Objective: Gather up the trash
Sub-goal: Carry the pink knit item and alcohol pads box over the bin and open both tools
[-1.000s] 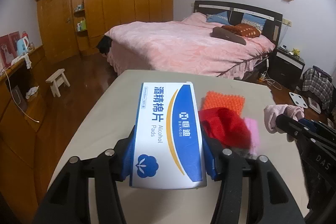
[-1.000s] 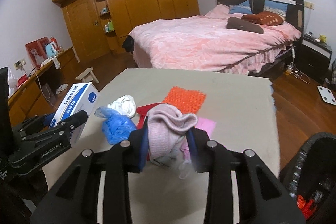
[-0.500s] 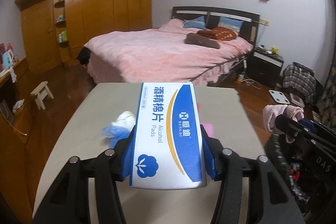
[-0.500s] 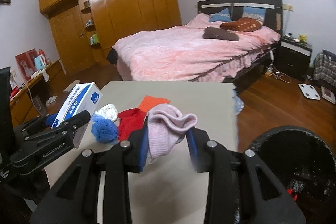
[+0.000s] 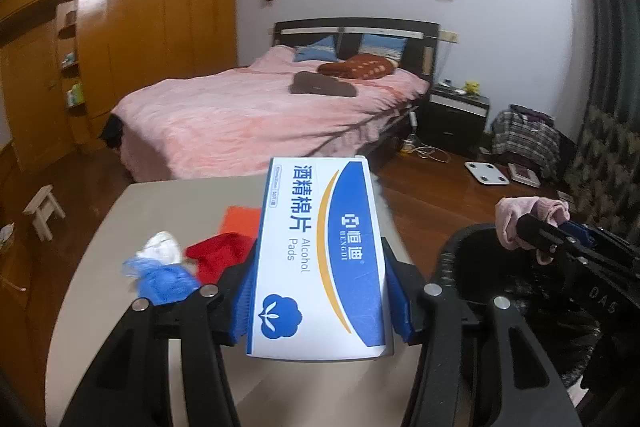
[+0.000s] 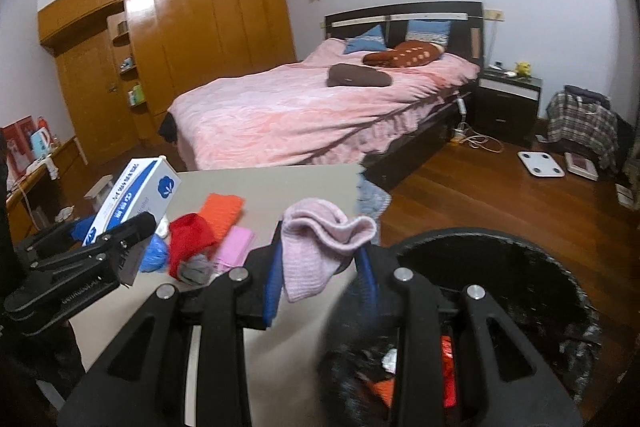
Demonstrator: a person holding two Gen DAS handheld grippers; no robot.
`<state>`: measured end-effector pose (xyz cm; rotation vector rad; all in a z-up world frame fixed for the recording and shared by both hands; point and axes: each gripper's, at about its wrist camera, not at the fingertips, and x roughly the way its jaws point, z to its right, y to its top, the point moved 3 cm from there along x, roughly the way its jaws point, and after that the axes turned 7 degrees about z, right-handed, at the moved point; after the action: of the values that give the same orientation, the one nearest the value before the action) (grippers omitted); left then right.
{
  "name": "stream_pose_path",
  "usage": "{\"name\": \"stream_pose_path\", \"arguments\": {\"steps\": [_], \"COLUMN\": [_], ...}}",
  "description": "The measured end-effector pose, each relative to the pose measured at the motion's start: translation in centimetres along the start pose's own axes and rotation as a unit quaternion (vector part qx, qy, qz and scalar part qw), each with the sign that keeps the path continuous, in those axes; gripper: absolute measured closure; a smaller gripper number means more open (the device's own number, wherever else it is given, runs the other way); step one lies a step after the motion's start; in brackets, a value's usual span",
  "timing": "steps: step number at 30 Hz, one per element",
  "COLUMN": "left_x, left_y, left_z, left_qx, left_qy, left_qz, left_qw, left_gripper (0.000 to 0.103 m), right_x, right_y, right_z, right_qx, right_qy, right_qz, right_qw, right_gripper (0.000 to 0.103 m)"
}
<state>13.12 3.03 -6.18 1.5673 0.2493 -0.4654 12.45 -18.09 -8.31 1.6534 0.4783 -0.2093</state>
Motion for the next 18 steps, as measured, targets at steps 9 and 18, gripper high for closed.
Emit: {"name": "stream_pose_path", "arguments": {"steps": [9, 18], "left_x": [0.8, 1.8], "left_y": [0.4, 0.1], "left_z": [6.3, 11.4], "left_qx": [0.022, 0.046], "left_qy": [-0.056, -0.104], "left_qz": [0.003, 0.001], "left_qw": [0.9982, 0.9935], "left_gripper": [0.049, 0.049], "right_x": [-2.6, -4.8], "right_y": [-0.9, -2.2], "right_z": [5.2, 10.1], "right_qx": [0.014, 0.031], "right_qy": [-0.056, -0.105], "right_qz": [0.006, 0.008], "right_qw": [0.998, 0.994], "right_gripper": [0.072, 0.072]}}
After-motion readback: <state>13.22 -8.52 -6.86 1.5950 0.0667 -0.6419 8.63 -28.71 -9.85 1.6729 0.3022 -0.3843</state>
